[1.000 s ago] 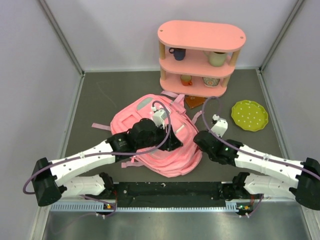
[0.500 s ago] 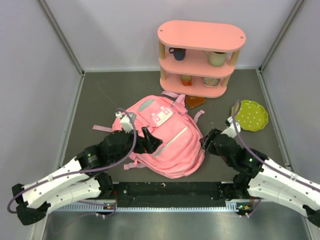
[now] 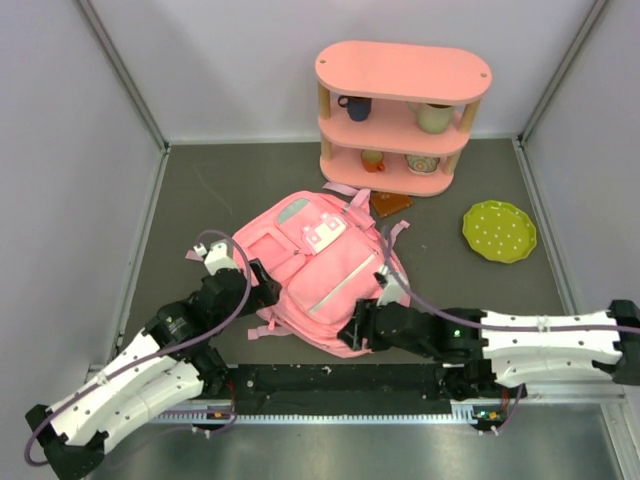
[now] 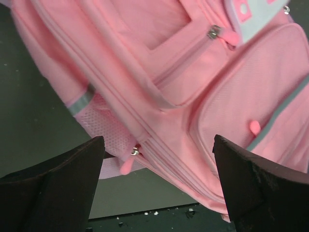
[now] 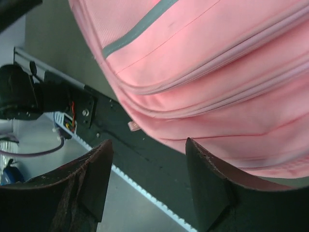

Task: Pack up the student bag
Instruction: Zip the student bag at the center of the board.

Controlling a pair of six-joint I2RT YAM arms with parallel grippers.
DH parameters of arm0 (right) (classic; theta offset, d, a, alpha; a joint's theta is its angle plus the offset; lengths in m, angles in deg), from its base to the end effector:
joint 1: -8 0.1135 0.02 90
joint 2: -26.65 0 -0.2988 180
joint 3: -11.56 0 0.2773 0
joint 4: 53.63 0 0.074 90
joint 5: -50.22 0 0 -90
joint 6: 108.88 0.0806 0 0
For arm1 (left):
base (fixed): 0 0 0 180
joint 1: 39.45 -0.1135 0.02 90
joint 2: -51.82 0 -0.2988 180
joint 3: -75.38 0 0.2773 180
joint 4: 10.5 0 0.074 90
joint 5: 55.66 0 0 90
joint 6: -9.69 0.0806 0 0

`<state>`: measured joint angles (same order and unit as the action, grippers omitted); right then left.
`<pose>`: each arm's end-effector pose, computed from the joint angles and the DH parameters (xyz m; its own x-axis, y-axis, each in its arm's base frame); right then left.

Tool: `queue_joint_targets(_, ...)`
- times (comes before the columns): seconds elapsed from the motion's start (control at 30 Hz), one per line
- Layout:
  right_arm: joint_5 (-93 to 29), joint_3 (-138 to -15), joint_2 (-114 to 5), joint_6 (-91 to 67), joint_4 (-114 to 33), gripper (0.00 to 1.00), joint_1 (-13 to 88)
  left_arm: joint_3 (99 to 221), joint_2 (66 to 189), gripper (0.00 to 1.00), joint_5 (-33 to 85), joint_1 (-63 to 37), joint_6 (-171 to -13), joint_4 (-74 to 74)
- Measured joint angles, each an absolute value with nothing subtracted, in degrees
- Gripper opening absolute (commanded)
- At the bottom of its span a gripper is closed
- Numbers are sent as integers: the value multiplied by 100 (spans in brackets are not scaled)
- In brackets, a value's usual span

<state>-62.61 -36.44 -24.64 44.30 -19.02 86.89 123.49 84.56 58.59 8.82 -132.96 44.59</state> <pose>0.0744 0.2167 0.2397 -0.8079 0.1546 -0.5687 -0.2758 0.7536 0.5967 0.1242 -0.0895 0.2543 -0.6318 -0.3805 -0.6753 -0.0529 0.8903 -0.4522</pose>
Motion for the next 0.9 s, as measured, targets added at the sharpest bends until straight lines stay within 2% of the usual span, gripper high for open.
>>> queue_joint_targets(0.13,-6291,-3935,-3264,4764,-2147,62,9308,12168,8458,97,5426,111,-13088,4415)
queue_joint_targets(0.27,-6246,-4011,-3697,4981,-2348,62,9461,12100,8484,95,5151,-32,-12865,4373)
queue_joint_targets(0.9,-6294,-3747,-3800,5623,-2269,63,9339,11906,9011,93,4417,-73,-12708,3641)
